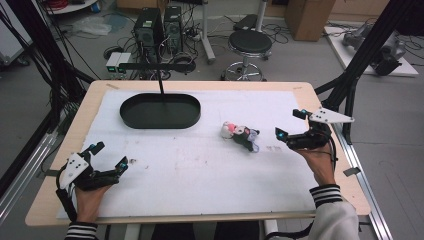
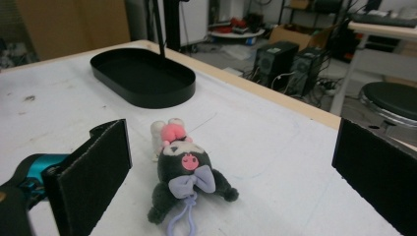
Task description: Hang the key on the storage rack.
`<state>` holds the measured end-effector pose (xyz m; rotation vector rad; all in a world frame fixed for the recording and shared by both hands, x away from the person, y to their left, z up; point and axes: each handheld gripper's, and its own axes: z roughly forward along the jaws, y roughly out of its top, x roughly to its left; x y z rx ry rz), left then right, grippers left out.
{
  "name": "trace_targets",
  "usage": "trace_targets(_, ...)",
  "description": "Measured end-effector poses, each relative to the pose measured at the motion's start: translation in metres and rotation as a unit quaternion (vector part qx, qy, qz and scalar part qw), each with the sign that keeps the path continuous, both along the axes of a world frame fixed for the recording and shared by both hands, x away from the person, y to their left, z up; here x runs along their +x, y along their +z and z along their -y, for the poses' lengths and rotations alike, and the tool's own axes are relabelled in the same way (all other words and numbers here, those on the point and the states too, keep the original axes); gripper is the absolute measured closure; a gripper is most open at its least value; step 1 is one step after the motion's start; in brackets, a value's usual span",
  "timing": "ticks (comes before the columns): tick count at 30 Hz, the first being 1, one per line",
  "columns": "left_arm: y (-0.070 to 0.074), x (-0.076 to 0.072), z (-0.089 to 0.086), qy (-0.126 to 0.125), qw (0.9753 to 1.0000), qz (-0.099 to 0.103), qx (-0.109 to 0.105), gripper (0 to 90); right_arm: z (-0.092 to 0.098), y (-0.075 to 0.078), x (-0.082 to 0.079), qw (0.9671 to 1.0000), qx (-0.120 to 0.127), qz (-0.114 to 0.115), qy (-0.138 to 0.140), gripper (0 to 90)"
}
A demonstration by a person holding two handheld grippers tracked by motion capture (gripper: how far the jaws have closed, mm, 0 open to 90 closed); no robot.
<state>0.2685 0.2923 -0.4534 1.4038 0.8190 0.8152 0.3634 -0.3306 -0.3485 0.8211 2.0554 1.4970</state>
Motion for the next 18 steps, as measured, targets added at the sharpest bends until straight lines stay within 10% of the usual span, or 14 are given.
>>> trace_targets(18,0.000,0.000,-0.001,0.001,1.0000,0.001,-0.003,1.7,-0.042,0.026,0.057,0.9839,-0.128,-0.080,0.095,0.5)
